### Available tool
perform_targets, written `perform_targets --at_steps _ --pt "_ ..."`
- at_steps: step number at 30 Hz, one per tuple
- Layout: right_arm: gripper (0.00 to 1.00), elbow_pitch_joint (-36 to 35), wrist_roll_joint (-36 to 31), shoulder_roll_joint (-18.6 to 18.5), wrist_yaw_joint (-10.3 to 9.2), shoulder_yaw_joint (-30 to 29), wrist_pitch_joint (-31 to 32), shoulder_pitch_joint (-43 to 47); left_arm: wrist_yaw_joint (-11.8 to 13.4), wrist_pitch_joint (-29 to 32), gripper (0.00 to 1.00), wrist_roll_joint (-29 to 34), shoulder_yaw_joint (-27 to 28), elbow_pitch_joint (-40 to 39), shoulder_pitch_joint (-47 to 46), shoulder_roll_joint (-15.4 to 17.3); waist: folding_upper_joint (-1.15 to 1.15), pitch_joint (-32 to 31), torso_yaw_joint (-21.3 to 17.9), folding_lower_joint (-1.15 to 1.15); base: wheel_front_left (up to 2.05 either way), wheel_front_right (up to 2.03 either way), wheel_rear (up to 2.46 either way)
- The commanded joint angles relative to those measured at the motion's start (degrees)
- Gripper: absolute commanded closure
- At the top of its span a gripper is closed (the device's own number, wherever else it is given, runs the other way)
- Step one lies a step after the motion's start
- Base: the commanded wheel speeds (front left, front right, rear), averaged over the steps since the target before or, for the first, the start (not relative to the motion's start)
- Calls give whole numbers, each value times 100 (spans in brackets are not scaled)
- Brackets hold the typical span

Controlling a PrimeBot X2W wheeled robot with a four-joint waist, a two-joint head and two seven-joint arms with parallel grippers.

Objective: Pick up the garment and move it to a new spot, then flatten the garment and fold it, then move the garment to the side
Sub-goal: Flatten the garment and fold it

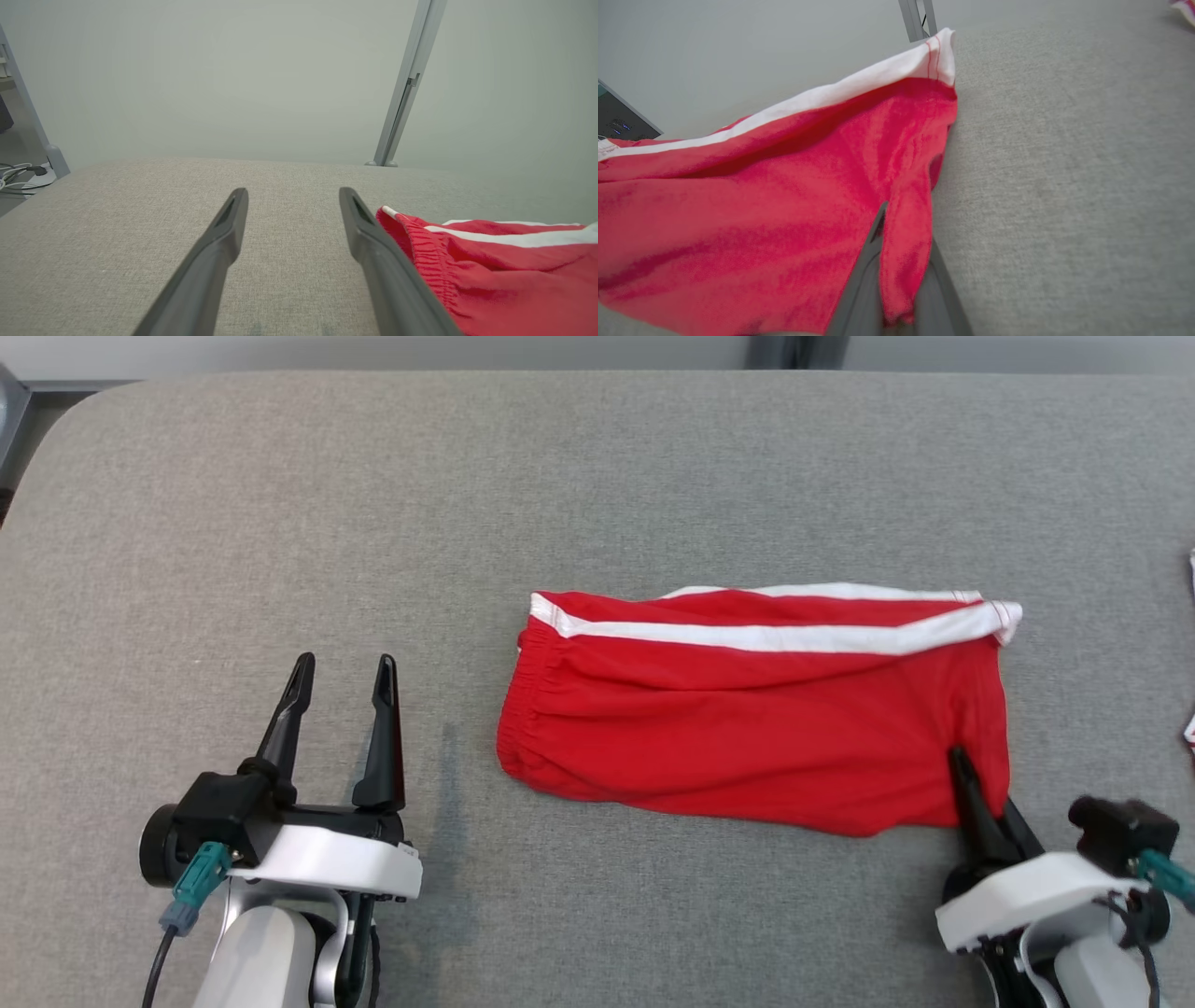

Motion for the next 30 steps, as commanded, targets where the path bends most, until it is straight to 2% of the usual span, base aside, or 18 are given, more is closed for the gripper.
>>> perform_targets --at_steps 1,9,18,26,29,30 --pt "100 -142 -64 56 -1 -147 6 272 -28 -24 0 9 18 -17 55 54 0 -47 -69 0 0 0 0" --pt "100 -596 -290 189 -1 -581 3 608 -37 -24 0 45 -21 -16 89 82 0 -62 -145 0 0 0 0" --pt "100 -639 -338 139 -1 -643 19 546 -29 -24 0 6 -110 4 -4 61 0 -48 -72 0 0 0 0" --pt "100 -1580 -530 -11 1 271 560 -58 26 -24 0 17 -144 71 -107 55 0 -59 -122 0 0 0 0" --pt "100 -1934 -596 -10 1 812 865 -362 -1 -24 0 48 -195 101 -188 51 0 -62 -83 0 0 0 0" --pt "100 -2095 -590 52 1 1232 1045 -556 -23 -24 0 45 -238 118 -245 46 0 -54 -38 0 0 0 0"
